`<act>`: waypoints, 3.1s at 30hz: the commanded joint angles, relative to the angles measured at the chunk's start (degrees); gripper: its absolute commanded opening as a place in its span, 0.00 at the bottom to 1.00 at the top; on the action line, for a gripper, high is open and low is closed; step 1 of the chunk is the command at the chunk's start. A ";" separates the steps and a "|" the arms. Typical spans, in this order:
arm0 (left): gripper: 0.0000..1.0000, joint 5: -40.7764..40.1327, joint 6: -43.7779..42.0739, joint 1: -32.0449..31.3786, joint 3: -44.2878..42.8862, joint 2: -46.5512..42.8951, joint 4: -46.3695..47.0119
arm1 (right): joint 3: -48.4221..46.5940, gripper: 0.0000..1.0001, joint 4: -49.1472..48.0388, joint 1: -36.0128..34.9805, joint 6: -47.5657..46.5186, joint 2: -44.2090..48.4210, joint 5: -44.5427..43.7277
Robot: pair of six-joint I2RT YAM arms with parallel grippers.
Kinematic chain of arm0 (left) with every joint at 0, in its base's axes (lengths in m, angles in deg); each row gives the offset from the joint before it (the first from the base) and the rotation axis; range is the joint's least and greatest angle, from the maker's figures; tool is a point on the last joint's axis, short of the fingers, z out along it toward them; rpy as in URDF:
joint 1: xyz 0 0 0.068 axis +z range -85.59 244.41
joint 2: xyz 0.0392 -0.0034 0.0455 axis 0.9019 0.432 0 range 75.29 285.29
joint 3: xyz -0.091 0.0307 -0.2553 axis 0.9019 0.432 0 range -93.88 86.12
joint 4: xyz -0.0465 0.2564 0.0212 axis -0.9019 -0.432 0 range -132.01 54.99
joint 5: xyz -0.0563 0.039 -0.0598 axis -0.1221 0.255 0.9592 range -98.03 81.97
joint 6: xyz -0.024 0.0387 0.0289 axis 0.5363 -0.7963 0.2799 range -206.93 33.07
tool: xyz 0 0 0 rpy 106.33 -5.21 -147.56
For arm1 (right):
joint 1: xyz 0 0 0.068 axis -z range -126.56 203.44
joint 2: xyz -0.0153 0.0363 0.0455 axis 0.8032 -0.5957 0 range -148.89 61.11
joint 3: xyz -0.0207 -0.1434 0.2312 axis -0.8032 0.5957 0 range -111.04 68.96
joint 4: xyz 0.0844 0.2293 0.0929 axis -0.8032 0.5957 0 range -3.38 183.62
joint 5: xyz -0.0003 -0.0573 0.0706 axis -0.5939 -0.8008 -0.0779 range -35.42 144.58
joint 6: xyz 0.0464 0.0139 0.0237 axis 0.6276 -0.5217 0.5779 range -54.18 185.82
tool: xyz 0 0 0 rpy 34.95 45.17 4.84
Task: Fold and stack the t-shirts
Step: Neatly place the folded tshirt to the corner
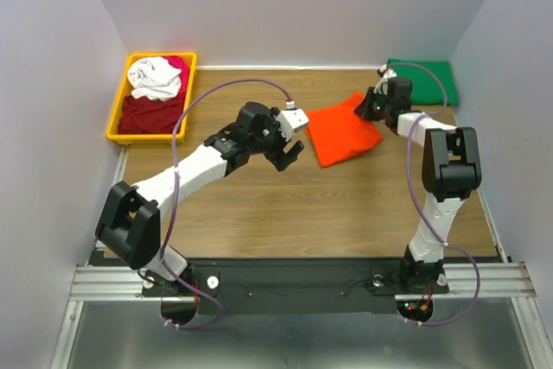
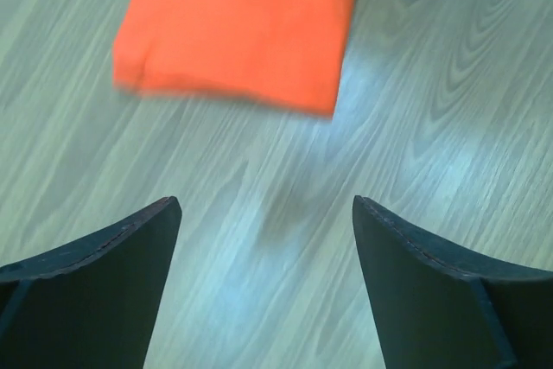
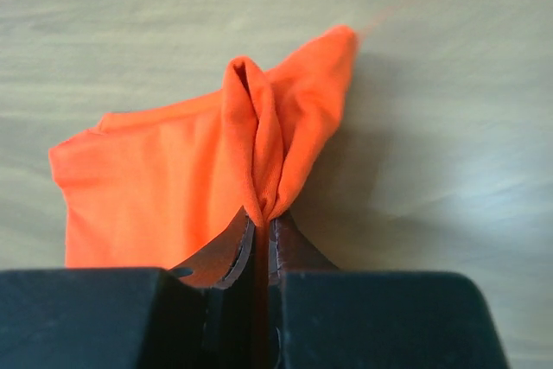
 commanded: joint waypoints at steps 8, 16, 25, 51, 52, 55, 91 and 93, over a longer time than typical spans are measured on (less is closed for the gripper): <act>0.94 -1.83 1.61 4.46 6.19 -8.12 -4.93 | -24.35 0.00 9.02 7.95 -21.97 -7.13 -2.94; 0.94 -2.35 2.14 5.34 8.65 -9.97 -4.40 | -37.89 0.01 12.62 10.06 -26.63 -11.88 -4.70; 0.94 -2.35 2.76 5.95 9.89 -10.50 -3.70 | -47.47 0.01 12.97 10.41 -27.69 -14.61 -5.66; 0.94 -1.12 2.32 6.48 8.57 -8.65 -4.13 | -56.71 0.01 15.08 13.66 -30.94 -17.51 -5.58; 0.94 -1.12 2.32 6.57 8.48 -8.56 -4.22 | -56.89 0.01 14.99 13.84 -31.29 -17.86 -5.49; 0.94 -1.12 2.14 6.57 8.04 -8.39 -4.84 | -57.76 0.01 15.08 14.63 -32.95 -19.26 -5.75; 0.98 10.04 3.19 17.55 3.56 -9.70 -10.64 | -52.41 1.00 2.77 20.87 -29.64 -15.50 -10.15; 0.98 11.09 3.98 19.13 3.21 -10.84 -9.25 | -48.99 1.00 3.47 20.78 -26.91 -12.25 -7.96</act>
